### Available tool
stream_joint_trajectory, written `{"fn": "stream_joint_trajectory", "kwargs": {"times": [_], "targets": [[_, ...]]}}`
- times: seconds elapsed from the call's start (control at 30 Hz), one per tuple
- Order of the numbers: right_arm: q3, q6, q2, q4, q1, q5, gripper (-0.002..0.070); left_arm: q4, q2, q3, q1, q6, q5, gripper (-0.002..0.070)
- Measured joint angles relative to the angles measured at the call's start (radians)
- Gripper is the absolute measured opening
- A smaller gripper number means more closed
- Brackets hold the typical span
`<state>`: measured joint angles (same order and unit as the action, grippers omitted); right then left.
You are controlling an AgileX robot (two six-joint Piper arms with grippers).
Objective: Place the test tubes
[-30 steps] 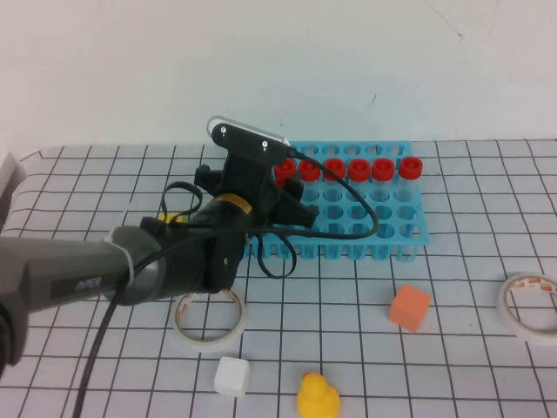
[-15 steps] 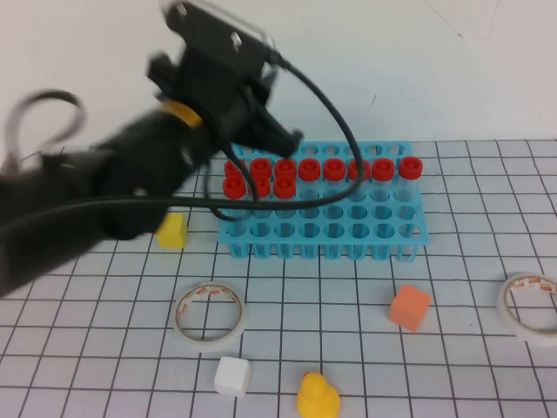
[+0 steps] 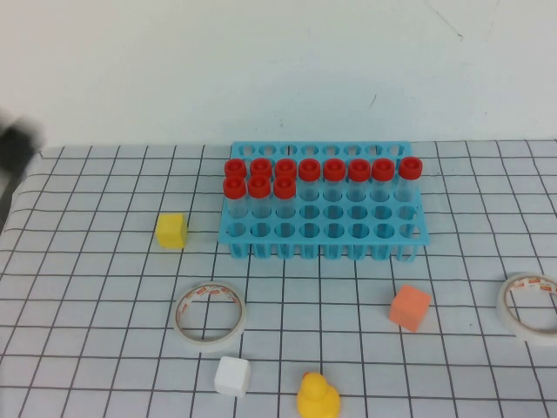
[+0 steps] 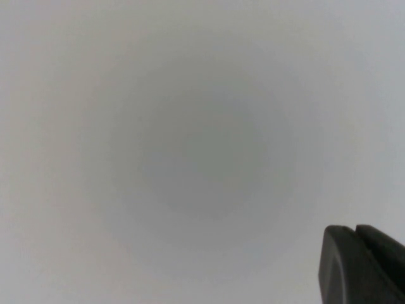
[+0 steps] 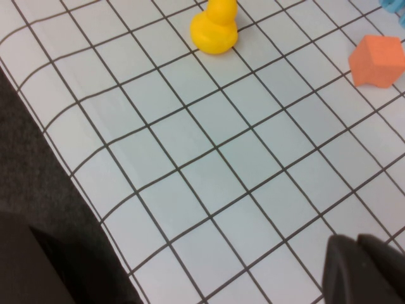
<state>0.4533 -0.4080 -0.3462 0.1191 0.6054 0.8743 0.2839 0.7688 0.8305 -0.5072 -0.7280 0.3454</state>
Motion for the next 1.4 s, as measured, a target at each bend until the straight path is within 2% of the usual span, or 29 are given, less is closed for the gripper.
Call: {"fn": "stream_joint_trajectory", "kwargs": {"times": [0.13,0.2,0.23,0.37,0.47,0.57,0.77,0.93,1.0,1.1,1.17,1.27,1.4], "targets": [[0.0,0.0,0.0,0.0,0.0,0.0,-0.0001,-0.007,-0.198,-0.131,0.09,0.017,-0.091,0.0001],[0.0,0.0,0.0,0.0,0.0,0.0,-0.0001,-0.022,-0.269,-0.181,0.162,0.049,-0.168,0.0001],[0.0,0.0,0.0,0.0,0.0,0.0,-0.0001,-0.045,-0.312,-0.215,0.235,0.102,-0.231,0.0],[0.0,0.0,0.0,0.0,0.0,0.0,-0.0001,-0.081,-0.364,-0.258,0.391,0.263,-0.34,0.0],[0.0,0.0,0.0,0.0,0.0,0.0,-0.0001,-0.101,-0.393,-0.293,0.475,0.377,-0.372,0.0],[0.0,0.0,0.0,0.0,0.0,0.0,-0.0001,-0.079,-0.419,-0.348,0.529,0.421,-0.371,0.0],[0.0,0.0,0.0,0.0,0.0,0.0,-0.0001,0.06,-0.433,-0.48,0.538,0.274,-0.353,0.0],[0.0,0.0,0.0,0.0,0.0,0.0,-0.0001,0.073,-0.434,-0.502,0.538,0.255,-0.335,0.0],[0.0,0.0,0.0,0.0,0.0,0.0,-0.0001,-0.035,-0.434,-0.502,0.538,0.334,-0.345,0.0],[0.0,0.0,0.0,0.0,0.0,0.0,-0.0001,-0.316,-0.434,-0.502,0.538,0.684,-0.351,0.0],[0.0,0.0,0.0,0.0,0.0,0.0,-0.0001,-0.425,-0.434,-0.502,0.538,0.881,-0.355,0.0],[0.0,0.0,0.0,0.0,0.0,0.0,-0.0001,-0.497,-0.434,-0.502,0.538,0.971,-0.387,0.0],[0.0,0.0,0.0,0.0,0.0,0.0,-0.0001,-0.519,-0.434,-0.512,0.538,0.959,-0.469,0.0]]}}
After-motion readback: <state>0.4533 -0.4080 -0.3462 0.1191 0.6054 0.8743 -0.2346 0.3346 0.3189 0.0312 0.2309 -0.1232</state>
